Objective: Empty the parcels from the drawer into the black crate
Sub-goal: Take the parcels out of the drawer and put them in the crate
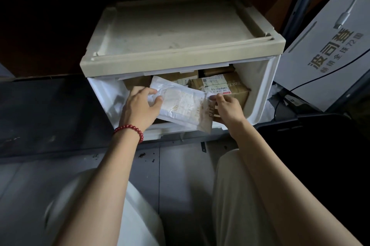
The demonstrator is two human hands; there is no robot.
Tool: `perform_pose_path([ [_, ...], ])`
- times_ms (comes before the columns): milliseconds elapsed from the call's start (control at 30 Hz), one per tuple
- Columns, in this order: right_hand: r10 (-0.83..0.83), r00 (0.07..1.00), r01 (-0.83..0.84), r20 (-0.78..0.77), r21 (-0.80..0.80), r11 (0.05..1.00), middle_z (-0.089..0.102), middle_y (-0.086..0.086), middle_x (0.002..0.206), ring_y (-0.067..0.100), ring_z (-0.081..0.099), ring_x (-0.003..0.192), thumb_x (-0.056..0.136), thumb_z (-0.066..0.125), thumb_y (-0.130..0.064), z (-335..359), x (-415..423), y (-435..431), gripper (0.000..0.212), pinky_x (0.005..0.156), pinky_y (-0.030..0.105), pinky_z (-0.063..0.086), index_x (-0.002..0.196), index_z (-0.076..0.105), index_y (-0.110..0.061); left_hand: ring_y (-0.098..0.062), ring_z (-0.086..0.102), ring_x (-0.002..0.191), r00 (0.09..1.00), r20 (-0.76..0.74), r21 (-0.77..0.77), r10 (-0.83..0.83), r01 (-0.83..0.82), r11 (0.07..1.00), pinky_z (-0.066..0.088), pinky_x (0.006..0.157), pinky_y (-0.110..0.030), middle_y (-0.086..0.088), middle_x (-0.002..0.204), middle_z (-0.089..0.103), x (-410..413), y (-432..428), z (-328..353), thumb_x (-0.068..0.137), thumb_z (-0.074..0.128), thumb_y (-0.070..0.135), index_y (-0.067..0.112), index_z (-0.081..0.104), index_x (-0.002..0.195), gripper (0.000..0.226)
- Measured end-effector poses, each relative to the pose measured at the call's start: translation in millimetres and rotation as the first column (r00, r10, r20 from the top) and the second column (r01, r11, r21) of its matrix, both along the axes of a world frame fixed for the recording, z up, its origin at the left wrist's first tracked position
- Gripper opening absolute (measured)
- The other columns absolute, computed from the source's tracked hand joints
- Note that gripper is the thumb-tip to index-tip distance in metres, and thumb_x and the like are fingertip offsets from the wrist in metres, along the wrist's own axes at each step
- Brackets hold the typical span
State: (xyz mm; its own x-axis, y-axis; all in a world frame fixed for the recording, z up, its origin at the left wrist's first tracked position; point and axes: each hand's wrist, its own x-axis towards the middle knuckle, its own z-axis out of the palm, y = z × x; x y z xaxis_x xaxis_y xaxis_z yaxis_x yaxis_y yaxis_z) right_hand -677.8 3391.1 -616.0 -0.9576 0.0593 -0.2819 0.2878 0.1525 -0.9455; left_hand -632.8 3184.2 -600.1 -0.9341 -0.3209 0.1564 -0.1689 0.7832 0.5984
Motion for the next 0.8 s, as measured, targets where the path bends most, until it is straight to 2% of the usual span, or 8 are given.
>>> perform_pose_path([
  [167, 0.009, 0.999, -0.012, -0.048, -0.053, 0.999, 0.063, 0.015, 0.119, 0.030, 0.065, 0.101, 0.089, 0.033, 0.014, -3.4, -2.1, 4.5, 0.048, 0.085, 0.046, 0.057, 0.114, 0.063, -0.015, -0.003, 0.031, 0.116, 0.962, 0.119, -0.023, -0.248, 0.252, 0.967, 0.030, 0.102, -0.026, 0.010, 0.145, 0.022, 6.6, -3.2, 5.1, 0.055, 0.085, 0.052, 0.027, 0.045, 0.135, 0.092],
  [267, 0.070, 0.994, -0.068, -0.089, 0.026, 0.997, 0.060, 0.010, 0.127, 0.029, 0.060, 0.113, 0.082, 0.040, 0.021, -4.0, -1.1, 6.1, 0.059, 0.093, 0.045, 0.053, 0.125, 0.061, -0.014, -0.012, 0.038, 0.123, 0.957, 0.088, -0.070, -0.275, 0.281, 0.957, 0.032, 0.102, -0.028, 0.003, 0.141, 0.033, 6.0, -4.9, 5.8, 0.060, 0.089, 0.030, 0.028, 0.053, 0.124, 0.074],
  [333, 0.106, 0.989, -0.108, -0.103, -0.014, 0.994, 0.061, 0.006, 0.120, 0.025, 0.063, 0.105, 0.083, 0.049, 0.021, -4.8, -0.5, 7.5, 0.056, 0.079, 0.036, 0.058, 0.129, 0.058, -0.011, -0.020, 0.048, 0.115, 0.972, 0.012, -0.092, -0.234, 0.234, 0.968, 0.038, 0.090, -0.027, 0.001, 0.128, 0.048, 5.0, -6.7, 6.9, 0.072, 0.081, 0.028, 0.028, 0.058, 0.114, 0.048],
  [400, 0.142, 0.983, -0.145, -0.113, -0.022, 0.989, 0.060, 0.004, 0.114, 0.026, 0.063, 0.104, 0.086, 0.061, 0.010, -3.6, 1.0, 7.5, 0.048, 0.074, 0.033, 0.058, 0.129, 0.056, -0.010, -0.018, 0.057, 0.096, 0.977, -0.030, -0.084, -0.212, 0.209, 0.974, 0.042, 0.077, -0.026, 0.002, 0.112, 0.059, 5.9, -7.7, 8.3, 0.078, 0.075, 0.032, 0.028, 0.059, 0.104, 0.031],
  [500, 0.178, 0.969, -0.144, -0.171, 0.198, 0.970, 0.060, 0.004, 0.115, 0.024, 0.058, 0.107, 0.089, 0.068, -0.021, -4.5, 0.5, 8.9, 0.038, 0.091, 0.038, 0.051, 0.124, 0.059, -0.009, -0.017, 0.059, 0.075, 0.985, -0.003, -0.090, -0.173, 0.173, 0.981, 0.051, 0.064, -0.030, 0.002, 0.090, 0.066, 9.7, -6.7, 11.6, 0.082, 0.066, 0.048, 0.030, 0.059, 0.098, 0.025],
  [600, 0.179, 0.957, -0.128, -0.229, 0.220, 0.967, 0.065, -0.001, 0.106, 0.016, 0.058, 0.102, 0.088, 0.066, -0.040, -4.7, 1.3, 10.2, 0.038, 0.091, 0.031, 0.046, 0.110, 0.067, -0.008, -0.021, 0.060, 0.085, 0.996, 0.025, -0.206, -0.084, 0.087, 0.975, 0.048, 0.065, -0.029, 0.000, 0.090, 0.066, 10.1, -9.2, 11.8, 0.080, 0.055, 0.066, 0.034, 0.059, 0.099, 0.038],
  [667, 0.217, 0.951, -0.153, -0.222, 0.271, 0.950, 0.065, -0.004, 0.086, 0.013, 0.058, 0.082, 0.088, 0.063, -0.048, -4.6, 1.6, 10.3, 0.036, 0.073, 0.026, 0.046, 0.088, 0.066, -0.012, -0.023, 0.057, 0.097, 0.999, 0.020, -0.218, -0.044, 0.047, 0.975, 0.050, 0.074, -0.033, -0.002, 0.099, 0.066, 9.3, -10.6, 11.0, 0.078, 0.053, 0.071, 0.033, 0.060, 0.101, 0.044],
  [800, 0.221, 0.949, -0.137, -0.226, 0.337, 0.932, 0.044, -0.006, 0.062, 0.010, 0.040, 0.057, 0.087, 0.059, -0.056, -5.6, 1.1, 8.3, 0.045, 0.054, 0.023, 0.029, 0.072, 0.046, -0.016, -0.011, 0.056, 0.085, 0.997, -0.080, 0.125, -0.005, 0.015, 0.992, 0.040, 0.063, -0.019, 0.007, 0.097, 0.063, 4.7, -2.8, 10.0, 0.070, 0.075, 0.056, 0.024, 0.058, 0.095, 0.044],
])
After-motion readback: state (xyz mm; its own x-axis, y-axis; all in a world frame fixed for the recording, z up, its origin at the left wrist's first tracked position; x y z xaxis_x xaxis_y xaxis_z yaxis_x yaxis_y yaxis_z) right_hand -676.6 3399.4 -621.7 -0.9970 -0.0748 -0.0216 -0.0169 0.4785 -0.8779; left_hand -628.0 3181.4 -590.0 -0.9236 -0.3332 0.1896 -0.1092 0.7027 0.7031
